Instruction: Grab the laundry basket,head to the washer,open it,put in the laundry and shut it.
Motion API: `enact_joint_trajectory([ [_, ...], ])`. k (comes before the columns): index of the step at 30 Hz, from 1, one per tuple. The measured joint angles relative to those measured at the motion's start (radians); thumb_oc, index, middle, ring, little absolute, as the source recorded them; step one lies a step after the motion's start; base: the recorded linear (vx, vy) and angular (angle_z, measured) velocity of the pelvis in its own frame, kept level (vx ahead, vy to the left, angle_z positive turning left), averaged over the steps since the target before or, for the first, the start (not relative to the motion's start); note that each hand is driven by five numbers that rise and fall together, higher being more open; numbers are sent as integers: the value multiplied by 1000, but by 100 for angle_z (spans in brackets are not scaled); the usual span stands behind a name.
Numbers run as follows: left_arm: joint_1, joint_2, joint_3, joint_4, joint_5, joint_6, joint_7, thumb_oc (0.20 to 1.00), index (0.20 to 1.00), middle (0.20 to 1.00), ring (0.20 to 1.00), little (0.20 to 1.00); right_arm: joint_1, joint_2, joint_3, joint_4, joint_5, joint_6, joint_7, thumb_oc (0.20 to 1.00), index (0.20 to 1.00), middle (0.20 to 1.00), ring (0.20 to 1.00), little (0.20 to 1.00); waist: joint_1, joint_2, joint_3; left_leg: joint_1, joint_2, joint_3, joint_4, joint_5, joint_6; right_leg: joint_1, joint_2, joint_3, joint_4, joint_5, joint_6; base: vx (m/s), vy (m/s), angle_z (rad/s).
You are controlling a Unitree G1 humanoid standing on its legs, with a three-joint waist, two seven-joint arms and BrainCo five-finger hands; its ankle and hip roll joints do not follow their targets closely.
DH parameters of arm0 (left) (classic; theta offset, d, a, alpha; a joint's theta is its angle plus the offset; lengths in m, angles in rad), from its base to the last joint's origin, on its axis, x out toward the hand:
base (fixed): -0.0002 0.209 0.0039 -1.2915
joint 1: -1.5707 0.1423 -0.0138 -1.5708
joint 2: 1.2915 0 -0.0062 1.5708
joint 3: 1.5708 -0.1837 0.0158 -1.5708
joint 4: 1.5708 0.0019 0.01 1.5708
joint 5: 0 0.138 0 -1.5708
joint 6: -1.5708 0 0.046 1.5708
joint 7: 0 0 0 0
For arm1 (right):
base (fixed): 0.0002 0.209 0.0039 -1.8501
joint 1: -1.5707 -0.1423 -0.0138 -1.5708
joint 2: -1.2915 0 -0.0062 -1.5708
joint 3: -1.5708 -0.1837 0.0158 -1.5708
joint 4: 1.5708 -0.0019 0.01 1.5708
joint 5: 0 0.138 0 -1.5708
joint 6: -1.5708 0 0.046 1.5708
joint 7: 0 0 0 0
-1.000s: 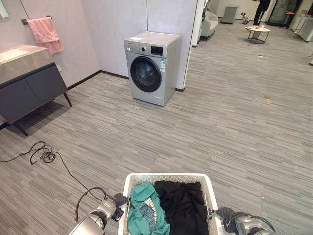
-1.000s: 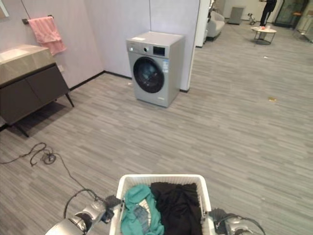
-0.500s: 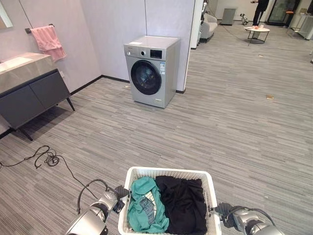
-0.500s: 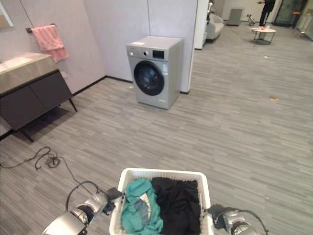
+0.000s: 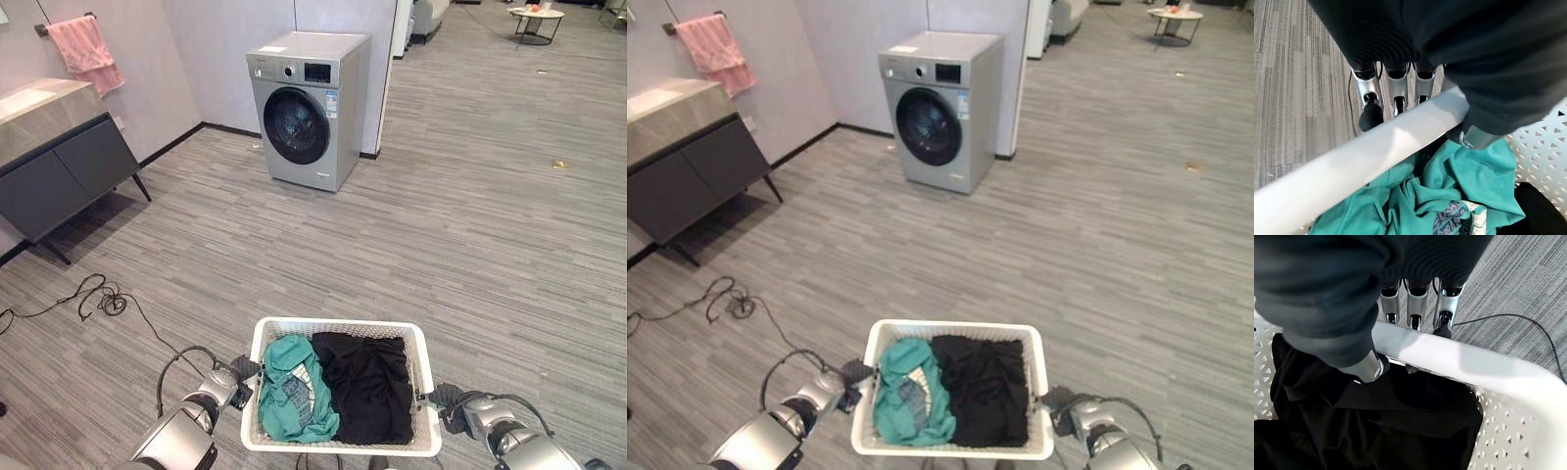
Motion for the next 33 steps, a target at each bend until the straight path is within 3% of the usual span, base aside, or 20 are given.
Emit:
enact_joint_trajectory([
  [5, -1, 0, -5, 0, 1, -1, -1, 200, 200, 200, 200, 200, 10, 0, -1, 1, 1, -2, 5, 200, 200, 200, 200, 200, -5, -29, 22, -19, -27, -5, 37, -33, 40, -52, -43, 9, 124, -64, 24, 80, 148, 4],
  [8, -6, -6, -7, 6, 1, -1, -1, 200, 200, 200, 200, 200, 8, -3, -1, 1, 3, -2, 2, 200, 200, 200, 200, 200, -24, -32, 36, -43, -42, -14, 74, -51, 67, -114, -63, 66, 248, -75, 34, 100, 71, 12],
  [10, -13, -13, -7, 16, 1, 1, 0, 200, 200, 200, 200, 200, 4, -6, -7, -1, 23, -14, 3, 200, 200, 200, 200, 200, -29, -31, 38, -24, -42, -34, 75, -51, 85, -175, -53, 144, 392, -93, 38, 108, 11, 16],
  [11, -28, -13, -9, 18, 1, 1, 0, 200, 200, 200, 200, 200, 1, -8, -6, -4, 41, -23, 2, 200, 200, 200, 200, 200, -41, -22, 43, -19, -22, -54, 82, -53, 93, -205, 31, 274, 422, -169, 51, 89, -14, 41],
  [12, -48, -10, -9, 19, 1, 0, -1, 200, 200, 200, 200, 200, -5, -7, -6, -9, 42, -23, 2, 200, 200, 200, 200, 200, -50, -18, 51, -19, -13, -74, 83, -53, 93, -210, 76, 317, 401, -193, 50, 101, -54, 57],
  [14, -75, -11, -14, 25, 5, -2, 0, 200, 200, 200, 200, 200, -2, -10, -7, -20, 43, -23, 2, 200, 200, 200, 200, 200, -53, -33, 50, -18, -25, -93, 76, -54, 100, -250, 97, 285, 336, -188, 46, 136, -80, 32],
  [15, -81, -11, -20, 28, 7, -3, 0, 200, 200, 200, 200, 200, -5, -14, -6, -27, 46, -25, 1, 200, 200, 200, 200, 200, -53, -25, 53, -20, -25, -89, 77, -57, 104, -272, 109, 273, 288, -176, 51, 232, -129, 10],
  [18, -95, -20, -13, 65, 7, -7, 2, 200, 200, 200, 200, 200, -7, -26, -9, -48, 73, -47, -2, 200, 200, 200, 200, 200, -65, -22, 62, -16, -30, -100, 112, -111, 106, -323, 128, 320, 127, -84, 67, 243, -163, 8],
  [19, -99, -20, -4, 76, 7, -7, 1, 200, 200, 200, 200, 200, -12, -22, -8, -51, 75, -47, -2, 200, 200, 200, 200, 200, -69, -25, 64, -6, -31, -100, 123, -126, 104, -325, 117, 305, 59, -51, 70, 245, -171, 12],
  [20, -83, -18, 21, 86, 6, -9, 2, 200, 200, 200, 200, 200, -18, -14, -9, -52, 75, -50, -13, 200, 200, 200, 200, 200, -76, -40, 66, 51, -35, -95, 116, -157, 83, -322, 52, 160, 16, -1, 68, 259, -172, 8],
  [22, -58, -28, 37, 84, 7, -10, 2, 200, 200, 200, 200, 200, -6, -15, -9, -47, 72, -50, -17, 200, 200, 200, 200, 200, -79, -51, 40, 103, -30, -114, 119, -216, 65, -303, 13, 169, 129, -11, 76, 280, -203, 20],
  [24, -53, -34, 37, 85, 11, -7, 3, 200, 200, 200, 200, 200, 5, -16, -8, -35, 70, -48, -21, 200, 200, 200, 200, 200, -82, -28, 27, 134, 18, -125, 141, -252, 28, -277, 44, 164, 171, -1, 52, 320, -267, 46],
  [25, -51, -32, 39, 86, 11, -8, 4, 200, 200, 200, 200, 200, 4, -15, -9, -30, 69, -39, -19, 200, 200, 200, 200, 200, -92, -16, 21, 129, 60, -101, 229, -222, -17, -223, 94, 171, 176, -39, 19, 294, -276, 66],
  [26, -43, -30, 41, 82, 11, -8, 2, 200, 200, 200, 200, 200, 11, -13, -8, -35, 69, -38, -19, 200, 200, 200, 200, 200, -106, -26, 20, 95, 75, -89, 331, -213, -32, -189, 101, 173, 172, -34, 4, 291, -327, 83],
  [27, -32, -35, 40, 84, 11, -7, 2, 200, 200, 200, 200, 200, 23, -15, 1, -33, 69, -39, -19, 200, 200, 200, 200, 200, -123, -39, 16, 49, 77, -78, 470, -196, -88, -152, 103, 164, 173, -14, -48, 226, -298, 55],
  [28, -17, -41, 41, 83, 11, -8, 2, 200, 200, 200, 200, 200, 33, -19, 1, -36, 69, -39, -20, 200, 200, 200, 200, 200, -120, -38, 11, 36, 88, -66, 531, -162, -125, -124, 112, 162, 174, -29, -66, 188, -310, 29],
  [30, -6, -49, 41, 82, 10, -6, 2, 200, 200, 200, 200, 200, 36, -28, 4, -45, 70, -36, -21, 200, 200, 200, 200, 200, -113, -33, 11, -78, 128, -66, 773, -36, -248, -74, 133, 143, 153, -53, -106, 157, -288, 8],
  [31, -9, -49, 43, 81, 10, -7, 2, 200, 200, 200, 200, 200, 37, -30, 17, -45, 70, -35, -24, 200, 200, 200, 200, 200, -111, -46, 19, -146, 144, -52, 871, -4, -246, -54, 130, 130, 142, -61, -129, 193, -219, 25],
  [33, -6, -39, 41, 82, 10, -7, 1, 200, 200, 200, 200, 200, 44, -19, 38, -46, 71, -33, -24, 200, 200, 200, 200, 200, -109, -76, 34, -234, 176, 62, 921, -15, -208, 5, 129, 114, 99, -65, -155, 188, -101, 30],
])
